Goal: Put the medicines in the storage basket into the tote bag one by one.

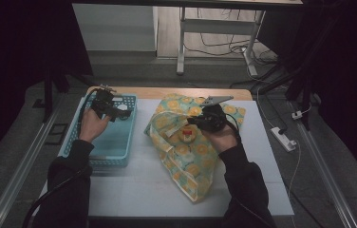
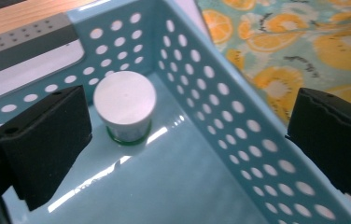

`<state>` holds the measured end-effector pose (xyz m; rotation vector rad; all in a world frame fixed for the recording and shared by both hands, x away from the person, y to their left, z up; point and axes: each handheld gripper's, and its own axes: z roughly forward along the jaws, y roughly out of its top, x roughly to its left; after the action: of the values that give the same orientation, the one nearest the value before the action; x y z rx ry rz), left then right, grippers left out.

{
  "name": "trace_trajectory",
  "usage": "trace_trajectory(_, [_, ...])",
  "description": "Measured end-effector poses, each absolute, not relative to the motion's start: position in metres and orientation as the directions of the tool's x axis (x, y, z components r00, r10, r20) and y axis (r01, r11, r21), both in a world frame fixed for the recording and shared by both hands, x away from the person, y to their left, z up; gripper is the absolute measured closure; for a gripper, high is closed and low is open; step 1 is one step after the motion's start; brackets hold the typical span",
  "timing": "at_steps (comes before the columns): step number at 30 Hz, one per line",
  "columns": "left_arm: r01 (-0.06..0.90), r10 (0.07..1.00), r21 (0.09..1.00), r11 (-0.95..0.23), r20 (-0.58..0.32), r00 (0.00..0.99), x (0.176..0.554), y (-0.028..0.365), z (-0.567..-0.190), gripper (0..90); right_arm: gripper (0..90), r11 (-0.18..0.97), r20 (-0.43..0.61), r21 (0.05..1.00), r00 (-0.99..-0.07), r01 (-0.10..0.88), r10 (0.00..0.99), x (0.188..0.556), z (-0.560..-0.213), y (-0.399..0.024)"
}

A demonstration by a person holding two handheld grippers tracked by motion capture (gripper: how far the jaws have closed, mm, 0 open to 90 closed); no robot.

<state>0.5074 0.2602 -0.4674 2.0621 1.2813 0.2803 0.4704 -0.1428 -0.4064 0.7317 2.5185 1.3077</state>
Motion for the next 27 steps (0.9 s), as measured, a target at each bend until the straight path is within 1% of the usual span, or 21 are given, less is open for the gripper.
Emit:
trace_trajectory(12, [0.738, 0.883, 0.605, -0.299, -0.118, 0.455, 0.526, 0.262, -0.484, 0.5, 90.0, 0.48, 0.041, 0.812, -0.853, 0.332, 0.52, 0.47, -0.405, -0.144])
trace_trajectory(17, [0.752, 0.894, 0.593, -0.287, -0.116, 0.433, 0.533, 0.262, -0.49, 2.1, 90.0, 0.478, 0.04, 0.814, -0.854, 0.329, 0.519, 0.47, -0.405, -0.145])
trace_trajectory(23, [0.759, 0.891, 0.585, -0.285, -0.131, 0.435, 0.539, 0.261, -0.494, 2.8, 90.0, 0.478, 0.042, 0.814, -0.854, 0.33, 0.518, 0.47, -0.405, -0.144])
trace_trajectory(26, [0.763, 0.894, 0.58, -0.286, -0.126, 0.43, 0.541, 0.26, -0.496, 5.6, 90.0, 0.478, 0.041, 0.815, -0.854, 0.329, 0.518, 0.47, -0.405, -0.145])
trace_trajectory(27, [0.764, 0.898, 0.575, -0.293, -0.109, 0.426, 0.542, 0.259, -0.497, 7.3, 90.0, 0.477, 0.042, 0.815, -0.854, 0.329, 0.519, 0.47, -0.405, -0.145])
